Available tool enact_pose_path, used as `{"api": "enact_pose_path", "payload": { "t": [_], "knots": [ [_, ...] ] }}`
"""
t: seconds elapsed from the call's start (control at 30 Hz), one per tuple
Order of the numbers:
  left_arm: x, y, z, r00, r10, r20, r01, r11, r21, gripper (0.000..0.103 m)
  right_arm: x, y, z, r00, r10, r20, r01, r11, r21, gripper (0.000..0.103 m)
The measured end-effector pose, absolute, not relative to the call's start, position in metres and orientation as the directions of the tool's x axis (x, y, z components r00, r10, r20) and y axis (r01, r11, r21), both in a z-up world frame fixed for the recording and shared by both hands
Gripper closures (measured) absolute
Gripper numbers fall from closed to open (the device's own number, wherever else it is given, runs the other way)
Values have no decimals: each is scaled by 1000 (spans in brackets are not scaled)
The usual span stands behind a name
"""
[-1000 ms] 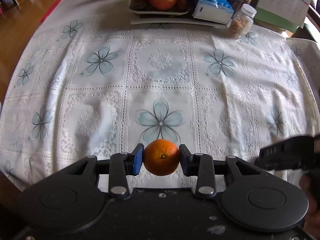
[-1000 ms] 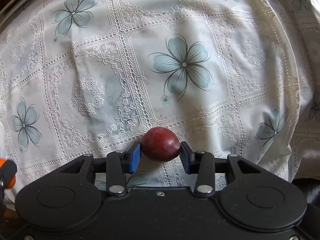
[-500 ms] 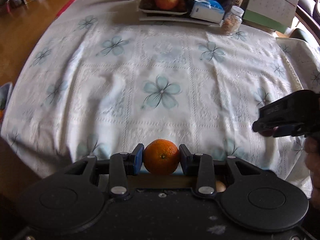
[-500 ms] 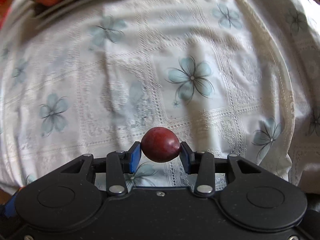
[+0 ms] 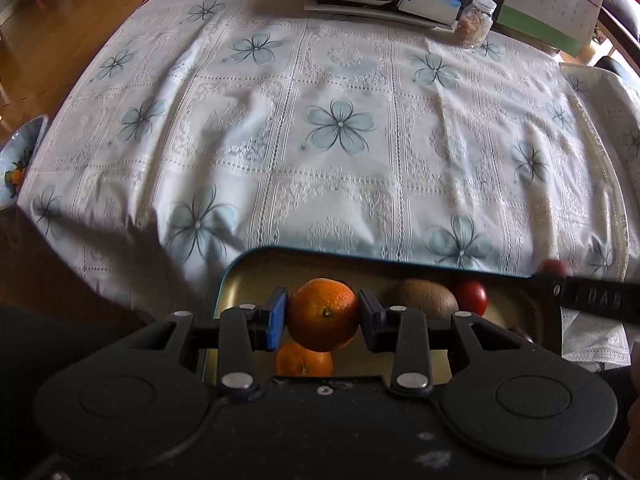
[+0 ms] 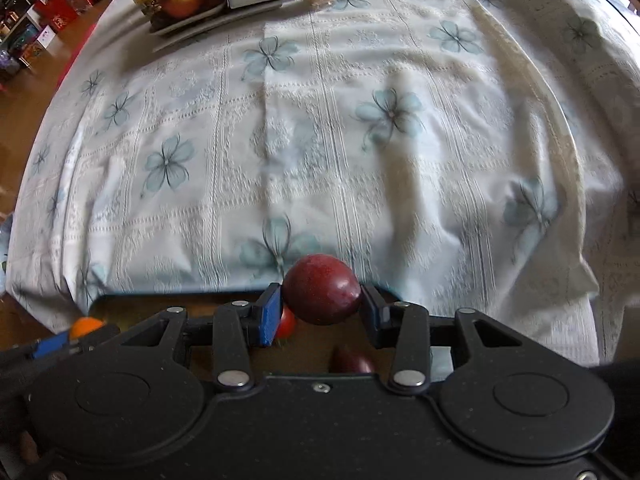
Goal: Organize fruits
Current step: 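Carry the mandarin and the plum with both tools into the gold tray, then lower the mandarin and open the left tool while the right tool releases the plum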
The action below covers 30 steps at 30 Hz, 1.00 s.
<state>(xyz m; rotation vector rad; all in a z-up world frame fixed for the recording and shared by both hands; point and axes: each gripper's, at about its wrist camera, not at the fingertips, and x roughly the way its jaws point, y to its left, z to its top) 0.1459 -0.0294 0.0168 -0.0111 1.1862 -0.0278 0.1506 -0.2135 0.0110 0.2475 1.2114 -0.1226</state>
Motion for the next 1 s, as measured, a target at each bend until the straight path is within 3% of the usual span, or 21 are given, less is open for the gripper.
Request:
{"api": "enact_pose_path", "payload": {
  "t": [0.43, 1.0],
  "knots": [
    [117, -43, 3, 378, 14, -926, 14, 1000, 21, 66, 91, -200, 5, 418, 25, -908, 183, 977, 111, 53],
    [124, -39, -4, 395, 36, -918, 10, 999, 43, 66, 89, -175, 0, 442, 7, -897, 114, 992, 63, 53]
  ]
}}
